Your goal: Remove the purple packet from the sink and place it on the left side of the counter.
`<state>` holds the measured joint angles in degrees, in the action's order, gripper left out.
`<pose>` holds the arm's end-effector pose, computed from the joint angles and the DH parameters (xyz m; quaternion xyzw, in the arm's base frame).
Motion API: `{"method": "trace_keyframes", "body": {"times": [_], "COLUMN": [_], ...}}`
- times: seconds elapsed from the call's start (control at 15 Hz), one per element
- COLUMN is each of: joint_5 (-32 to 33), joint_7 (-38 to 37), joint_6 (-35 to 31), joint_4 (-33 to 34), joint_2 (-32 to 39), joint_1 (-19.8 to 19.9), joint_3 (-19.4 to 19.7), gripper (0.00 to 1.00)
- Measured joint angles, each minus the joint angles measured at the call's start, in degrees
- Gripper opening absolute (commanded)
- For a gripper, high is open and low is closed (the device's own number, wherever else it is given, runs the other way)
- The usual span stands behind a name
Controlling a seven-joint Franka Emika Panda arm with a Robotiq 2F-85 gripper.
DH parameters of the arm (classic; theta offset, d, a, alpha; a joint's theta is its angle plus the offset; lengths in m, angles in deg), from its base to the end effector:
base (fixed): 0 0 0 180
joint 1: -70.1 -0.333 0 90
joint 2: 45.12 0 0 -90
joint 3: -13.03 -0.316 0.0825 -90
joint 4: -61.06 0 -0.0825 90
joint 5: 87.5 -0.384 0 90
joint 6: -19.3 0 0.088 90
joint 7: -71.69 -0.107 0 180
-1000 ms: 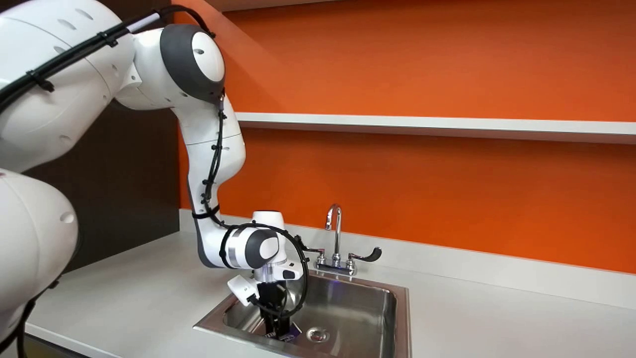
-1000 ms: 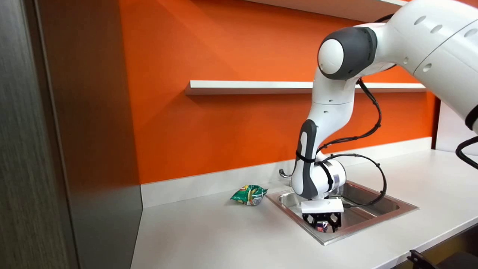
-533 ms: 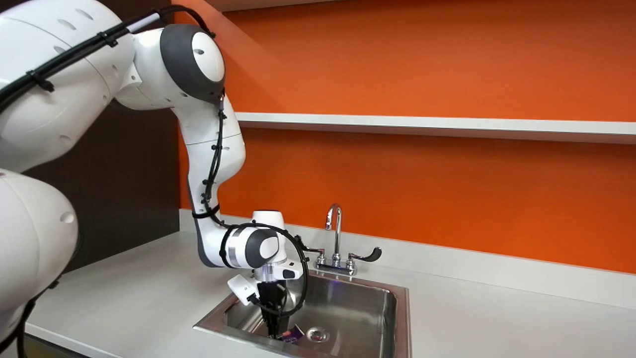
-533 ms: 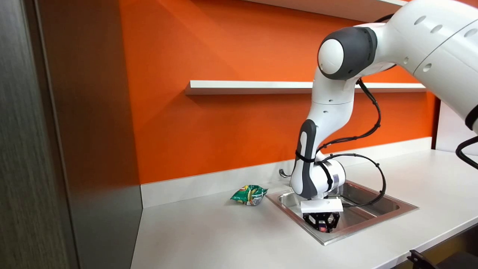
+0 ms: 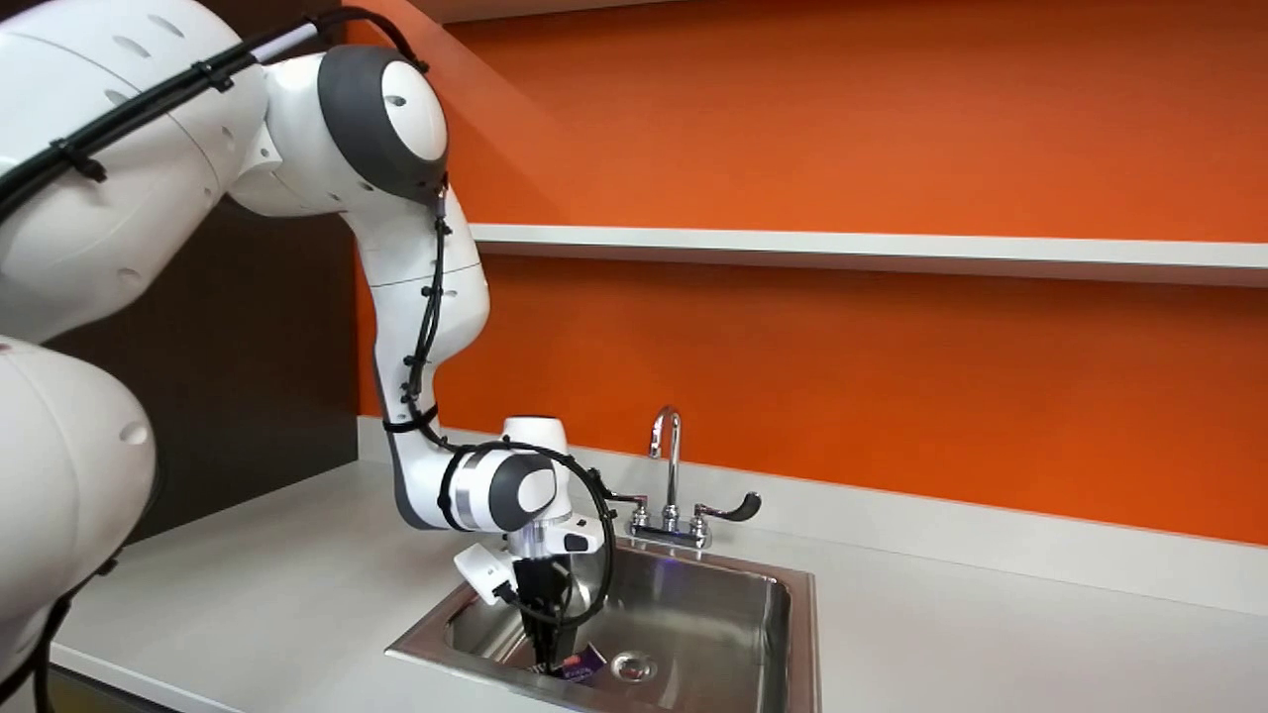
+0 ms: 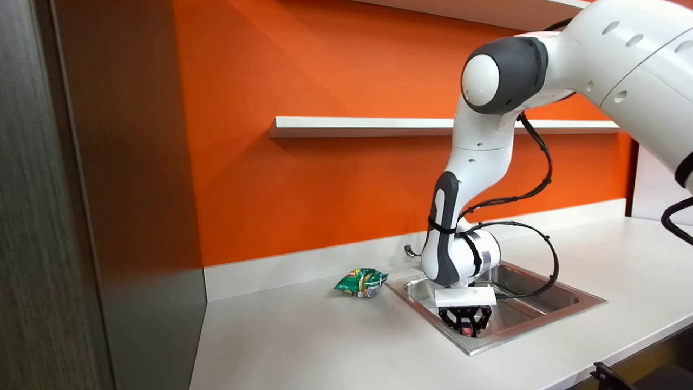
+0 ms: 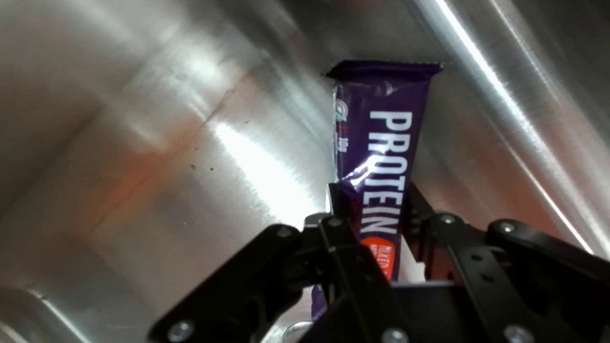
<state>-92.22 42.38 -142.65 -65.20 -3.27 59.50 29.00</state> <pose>0.5120 -0.0691 0.0543 0.9478 -0.3057 -0.0194 0.0883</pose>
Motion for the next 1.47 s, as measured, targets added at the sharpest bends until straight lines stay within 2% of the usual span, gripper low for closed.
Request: {"method": "trace_keyframes", "body": {"times": [0.27, 0.6, 1.0, 1.27, 1.47], "joint_5": [0.1, 1.7, 10.6, 16.7, 18.8], "joint_7": [0.2, 0.5, 0.8, 5.2, 10.2], "joint_6": [-0.1, -0.2, -0.3, 0.1, 0.5], "joint_4": [-1.5, -6.8, -14.4, -18.2, -20.6], "joint_2": [-3.3, -10.6, -21.4, -27.9, -32.4], "joint_1": [-0.1, -1.8, -4.2, -4.0, -3.1], "joint_3": [0.1, 1.6, 5.3, 4.2, 0.5], "gripper": [0.08, 0.08, 0.08, 0.08, 0.08]}}
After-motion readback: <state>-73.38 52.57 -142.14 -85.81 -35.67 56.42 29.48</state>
